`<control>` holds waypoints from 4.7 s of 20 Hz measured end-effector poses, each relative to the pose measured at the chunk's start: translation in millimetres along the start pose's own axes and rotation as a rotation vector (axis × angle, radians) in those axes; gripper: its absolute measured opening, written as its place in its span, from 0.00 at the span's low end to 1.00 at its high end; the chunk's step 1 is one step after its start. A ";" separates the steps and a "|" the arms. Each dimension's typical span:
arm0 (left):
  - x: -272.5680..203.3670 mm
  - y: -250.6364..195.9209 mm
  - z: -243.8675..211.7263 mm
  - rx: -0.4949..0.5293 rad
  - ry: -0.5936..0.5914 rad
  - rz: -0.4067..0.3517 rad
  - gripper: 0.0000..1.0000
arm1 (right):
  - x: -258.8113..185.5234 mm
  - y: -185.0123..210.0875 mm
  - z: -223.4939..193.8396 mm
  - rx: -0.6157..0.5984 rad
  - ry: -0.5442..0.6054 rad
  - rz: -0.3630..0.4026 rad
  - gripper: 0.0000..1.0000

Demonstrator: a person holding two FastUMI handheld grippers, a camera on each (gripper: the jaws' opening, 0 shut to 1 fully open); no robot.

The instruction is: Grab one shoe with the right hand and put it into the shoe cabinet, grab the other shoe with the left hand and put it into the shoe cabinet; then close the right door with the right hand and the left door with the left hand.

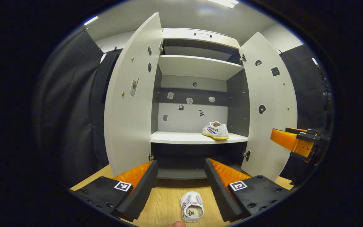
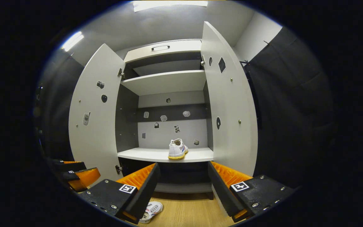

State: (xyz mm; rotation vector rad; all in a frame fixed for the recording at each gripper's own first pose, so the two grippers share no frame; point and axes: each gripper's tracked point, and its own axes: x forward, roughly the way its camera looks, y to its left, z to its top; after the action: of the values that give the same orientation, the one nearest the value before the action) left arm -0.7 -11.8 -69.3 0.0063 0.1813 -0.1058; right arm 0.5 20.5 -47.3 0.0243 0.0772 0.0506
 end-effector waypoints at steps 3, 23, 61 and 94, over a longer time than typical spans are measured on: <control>22.2 -7.7 -46.3 -0.006 0.144 -0.072 0.96 | -9.8 -4.0 -7.3 -0.024 0.006 -0.007 0.93; 112.1 17.8 -337.1 0.046 0.644 -0.080 0.96 | -27.0 -55.0 -18.9 0.006 0.038 -0.134 0.93; 361.1 20.1 67.8 -0.068 0.340 0.115 0.11 | -41.0 -28.8 -7.4 -0.052 0.006 -0.077 0.93; 291.8 27.1 84.7 -0.089 0.204 0.055 0.98 | -32.2 -9.8 -23.4 -0.003 0.053 -0.005 0.93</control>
State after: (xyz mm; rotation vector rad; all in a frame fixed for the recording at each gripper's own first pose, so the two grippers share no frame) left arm 302.8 -16.7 -38.7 -0.0665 0.3893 -0.0422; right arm -32.9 9.6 -68.4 0.0195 0.1303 0.0465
